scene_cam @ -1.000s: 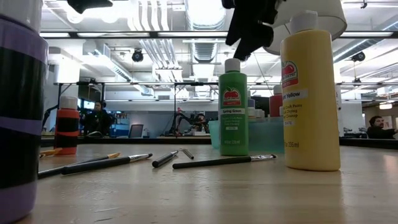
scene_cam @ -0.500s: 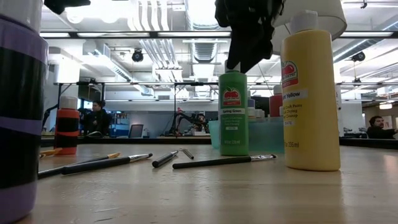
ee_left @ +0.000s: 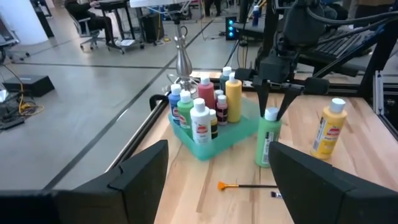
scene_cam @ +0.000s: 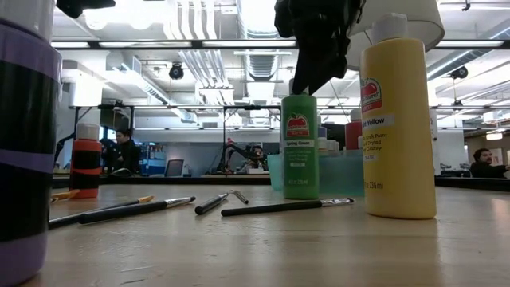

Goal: Pick & Place Paint Supplies
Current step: Put the big green paint bottle into the green bin

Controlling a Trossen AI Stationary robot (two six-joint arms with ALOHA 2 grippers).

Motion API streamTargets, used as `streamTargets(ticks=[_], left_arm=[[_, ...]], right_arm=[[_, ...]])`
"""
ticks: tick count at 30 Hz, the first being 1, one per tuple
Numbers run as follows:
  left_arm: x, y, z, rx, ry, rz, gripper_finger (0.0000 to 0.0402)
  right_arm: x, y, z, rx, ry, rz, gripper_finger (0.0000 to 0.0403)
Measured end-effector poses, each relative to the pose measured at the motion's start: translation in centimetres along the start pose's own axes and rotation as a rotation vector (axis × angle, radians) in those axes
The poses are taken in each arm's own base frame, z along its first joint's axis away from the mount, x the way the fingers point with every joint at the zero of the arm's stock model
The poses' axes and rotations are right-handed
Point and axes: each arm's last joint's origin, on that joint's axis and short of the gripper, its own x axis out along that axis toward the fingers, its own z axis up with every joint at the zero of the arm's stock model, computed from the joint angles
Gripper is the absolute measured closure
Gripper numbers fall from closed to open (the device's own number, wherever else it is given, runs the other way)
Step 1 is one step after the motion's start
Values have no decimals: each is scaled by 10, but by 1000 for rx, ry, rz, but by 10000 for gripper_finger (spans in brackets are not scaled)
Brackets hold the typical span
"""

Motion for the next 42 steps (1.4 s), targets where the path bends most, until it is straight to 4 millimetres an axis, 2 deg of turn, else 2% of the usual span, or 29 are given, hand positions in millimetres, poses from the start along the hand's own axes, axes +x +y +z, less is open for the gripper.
streamTargets(ticks=[6,12,18,23,33,42], left_arm=[[0,0,0,0,-1,0,119],[0,1,0,-6,0,27,119],[0,2,0,3,3,54,119],[0,2,0,3,3,55,119],[0,2,0,4,3,55,119],[0,2,0,4,3,56,119]], right_arm=[[0,-1,0,4,8,18,292],[-1,0,0,26,18,38,292],[-1,0,0,35,23,44,275],[-1,0,0,31,22,44,291],[-1,0,0,31,22,44,283],[-7,-1,-2,41,24,54,291]])
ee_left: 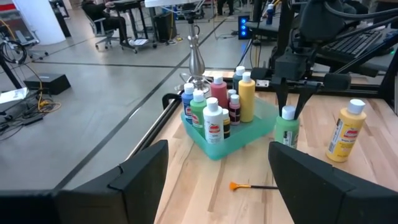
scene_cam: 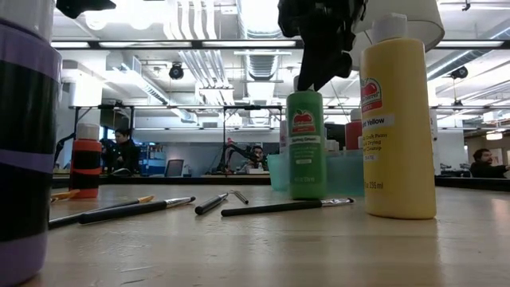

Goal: Pick & Place Paint Supplies
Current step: Put the big green paint bottle into the green bin

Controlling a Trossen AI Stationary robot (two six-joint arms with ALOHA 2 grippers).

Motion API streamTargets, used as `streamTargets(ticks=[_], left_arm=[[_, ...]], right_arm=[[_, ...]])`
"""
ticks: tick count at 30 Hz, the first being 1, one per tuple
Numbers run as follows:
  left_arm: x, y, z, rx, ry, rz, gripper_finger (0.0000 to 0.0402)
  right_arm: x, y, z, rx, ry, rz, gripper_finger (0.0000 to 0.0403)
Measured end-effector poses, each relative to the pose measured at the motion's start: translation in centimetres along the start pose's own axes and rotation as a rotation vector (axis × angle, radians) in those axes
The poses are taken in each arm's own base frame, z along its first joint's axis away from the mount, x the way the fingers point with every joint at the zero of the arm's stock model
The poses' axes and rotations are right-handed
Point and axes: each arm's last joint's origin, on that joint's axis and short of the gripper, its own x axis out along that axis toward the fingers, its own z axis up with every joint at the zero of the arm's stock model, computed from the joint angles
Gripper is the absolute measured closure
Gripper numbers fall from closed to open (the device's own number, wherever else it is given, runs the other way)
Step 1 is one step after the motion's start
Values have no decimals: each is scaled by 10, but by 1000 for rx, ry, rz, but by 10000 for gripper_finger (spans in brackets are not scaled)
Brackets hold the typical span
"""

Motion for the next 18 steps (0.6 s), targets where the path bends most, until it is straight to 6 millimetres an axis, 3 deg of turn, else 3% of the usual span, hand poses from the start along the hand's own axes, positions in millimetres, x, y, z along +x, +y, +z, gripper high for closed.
streamTargets(ticks=[3,11,18], left_arm=[[0,0,0,0,0,0,119],[0,0,0,0,0,0,119],[0,0,0,0,0,0,119]], right_arm=[[-1,0,0,0,-5,1,283],[0,1,0,3,-9,-1,209],[0,1,2,52,-31,7,178]])
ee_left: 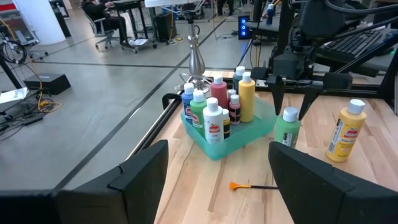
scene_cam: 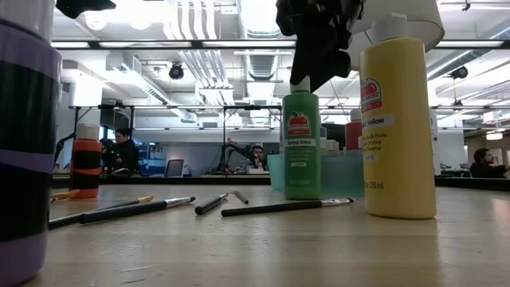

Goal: Pick & Place Paint Supplies
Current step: Put the big green paint bottle into the green bin

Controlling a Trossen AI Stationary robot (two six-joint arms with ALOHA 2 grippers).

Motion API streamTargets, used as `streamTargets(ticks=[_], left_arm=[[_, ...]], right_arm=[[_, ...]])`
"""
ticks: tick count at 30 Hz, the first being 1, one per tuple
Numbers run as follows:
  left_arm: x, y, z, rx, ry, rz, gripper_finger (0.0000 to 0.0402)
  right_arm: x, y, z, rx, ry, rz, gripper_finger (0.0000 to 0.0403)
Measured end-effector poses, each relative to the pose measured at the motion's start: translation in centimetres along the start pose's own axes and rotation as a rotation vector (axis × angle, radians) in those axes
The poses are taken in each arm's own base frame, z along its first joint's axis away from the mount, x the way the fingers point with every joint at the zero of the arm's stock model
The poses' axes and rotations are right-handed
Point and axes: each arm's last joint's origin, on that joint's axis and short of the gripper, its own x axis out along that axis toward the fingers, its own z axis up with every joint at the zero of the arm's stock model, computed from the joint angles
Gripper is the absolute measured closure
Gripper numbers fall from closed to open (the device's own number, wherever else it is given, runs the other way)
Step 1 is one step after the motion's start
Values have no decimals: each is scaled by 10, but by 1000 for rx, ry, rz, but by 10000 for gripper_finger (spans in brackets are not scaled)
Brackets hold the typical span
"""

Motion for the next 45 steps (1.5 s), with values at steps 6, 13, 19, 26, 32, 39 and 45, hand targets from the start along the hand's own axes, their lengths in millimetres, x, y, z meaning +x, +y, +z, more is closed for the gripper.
streamTargets(ticks=[6,13,19,26,32,39,45], left_arm=[[0,0,0,0,0,0,119],[0,0,0,0,0,0,119],[0,0,0,0,0,0,119],[0,0,0,0,0,-1,119],[0,0,0,0,0,-1,119],[0,0,0,0,0,0,119],[0,0,0,0,0,-1,119]], right_arm=[[0,1,1,5,-12,5,164],[2,0,0,7,-13,-5,179],[5,-1,-2,8,-5,-9,220],[6,-2,-3,50,-10,-13,290],[6,-1,-2,61,-20,2,290],[6,-1,-2,61,-20,2,290],[-3,-3,-4,59,1,-19,290]])
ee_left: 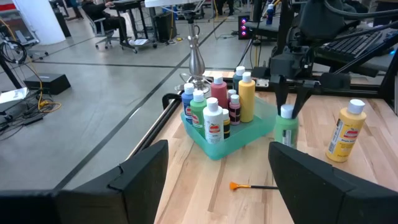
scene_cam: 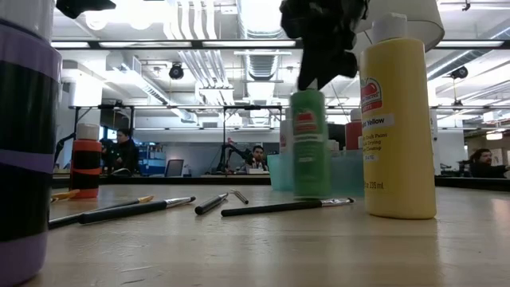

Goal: Pick & Place Paint Supplies
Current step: Put the big green paint bottle into the green bin

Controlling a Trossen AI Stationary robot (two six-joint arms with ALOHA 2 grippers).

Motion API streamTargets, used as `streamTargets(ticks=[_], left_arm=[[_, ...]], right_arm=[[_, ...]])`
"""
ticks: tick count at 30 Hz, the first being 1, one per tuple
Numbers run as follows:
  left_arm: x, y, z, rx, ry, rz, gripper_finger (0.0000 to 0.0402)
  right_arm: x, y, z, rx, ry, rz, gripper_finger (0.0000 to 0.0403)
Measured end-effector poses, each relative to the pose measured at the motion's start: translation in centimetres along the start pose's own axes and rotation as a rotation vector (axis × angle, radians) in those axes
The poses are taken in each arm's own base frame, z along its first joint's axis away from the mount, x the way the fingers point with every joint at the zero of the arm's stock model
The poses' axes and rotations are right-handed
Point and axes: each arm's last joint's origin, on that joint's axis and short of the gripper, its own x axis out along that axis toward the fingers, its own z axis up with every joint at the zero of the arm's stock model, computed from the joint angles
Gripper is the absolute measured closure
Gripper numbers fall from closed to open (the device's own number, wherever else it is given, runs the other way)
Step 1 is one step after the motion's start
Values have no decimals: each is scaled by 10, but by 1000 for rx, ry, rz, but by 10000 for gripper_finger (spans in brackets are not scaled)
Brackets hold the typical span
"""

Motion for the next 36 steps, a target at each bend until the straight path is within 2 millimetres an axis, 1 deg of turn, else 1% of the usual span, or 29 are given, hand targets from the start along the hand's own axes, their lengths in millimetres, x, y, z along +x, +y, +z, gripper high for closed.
streamTargets(ticks=[2,6,11,15,18,21,23,27,30,36], left_arm=[[0,0,0,0,0,0,119],[0,0,0,0,0,0,119],[0,0,0,0,0,0,119],[0,0,0,0,0,0,119],[0,0,0,0,0,0,119],[0,0,0,0,0,0,119],[0,0,0,0,0,0,119],[0,0,0,0,0,0,119],[0,0,0,0,0,0,119],[0,0,0,0,0,0,119]], right_arm=[[-9,-3,-1,-3,9,-35,290],[-36,-9,-2,18,-16,-78,290],[-71,-14,-4,71,-74,-53,290],[-99,-26,-12,98,-122,-99,290],[-115,-38,-24,139,-122,-198,290],[-128,-47,-32,182,-133,-252,290],[-131,-51,-37,198,-139,-258,290],[-126,-53,-42,208,-136,-261,290],[-117,-55,-47,201,-108,-285,290],[-93,-58,-57,201,-73,-306,288]])
